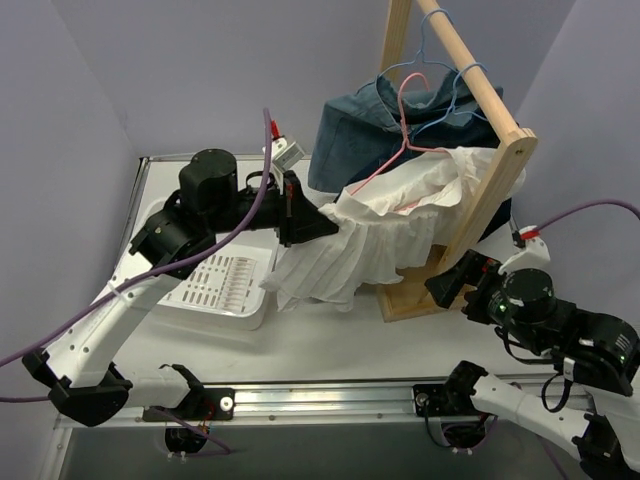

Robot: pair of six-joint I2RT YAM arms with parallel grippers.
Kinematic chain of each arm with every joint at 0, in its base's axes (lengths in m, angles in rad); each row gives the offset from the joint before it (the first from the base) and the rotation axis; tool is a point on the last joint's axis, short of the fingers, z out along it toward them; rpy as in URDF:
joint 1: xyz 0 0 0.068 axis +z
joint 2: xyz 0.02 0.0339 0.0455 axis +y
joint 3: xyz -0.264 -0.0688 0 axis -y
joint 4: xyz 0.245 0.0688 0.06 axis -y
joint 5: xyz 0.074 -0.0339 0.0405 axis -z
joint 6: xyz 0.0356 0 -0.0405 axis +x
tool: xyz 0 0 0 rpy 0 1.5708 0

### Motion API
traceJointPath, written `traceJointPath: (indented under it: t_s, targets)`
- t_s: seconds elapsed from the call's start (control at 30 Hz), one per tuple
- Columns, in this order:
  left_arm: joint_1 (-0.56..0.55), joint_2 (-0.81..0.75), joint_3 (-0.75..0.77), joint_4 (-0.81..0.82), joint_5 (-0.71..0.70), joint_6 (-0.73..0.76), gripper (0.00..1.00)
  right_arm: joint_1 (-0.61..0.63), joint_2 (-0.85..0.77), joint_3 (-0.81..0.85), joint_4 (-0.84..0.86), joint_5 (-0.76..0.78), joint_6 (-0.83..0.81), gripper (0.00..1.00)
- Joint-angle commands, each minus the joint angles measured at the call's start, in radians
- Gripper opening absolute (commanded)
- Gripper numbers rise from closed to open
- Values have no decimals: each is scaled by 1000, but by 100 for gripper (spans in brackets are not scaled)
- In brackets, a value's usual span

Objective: Remove the skirt from the hanger

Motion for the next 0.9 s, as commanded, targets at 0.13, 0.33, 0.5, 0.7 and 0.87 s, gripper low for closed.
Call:
traceJointPath:
  t_s: [0.13, 0.33, 0.5, 0.7, 0.87]
  targets:
    - [12, -149, -54, -154, -15, 37, 2, 5, 149, 39, 139, -92, -137, 99]
    - [20, -242, -123, -297, -57, 41, 2, 5, 254, 76, 226, -162, -206, 99]
    - [18, -290, -167, -383, -55, 35, 2, 7, 297, 108, 310, -201, -221, 96]
    - [20, -301, -186, -433, -52, 33, 2, 7, 353, 159, 376, -245, -231, 93]
    - [20, -285, -184, -439, -20, 32, 2, 7, 413, 239, 394, -247, -275, 92]
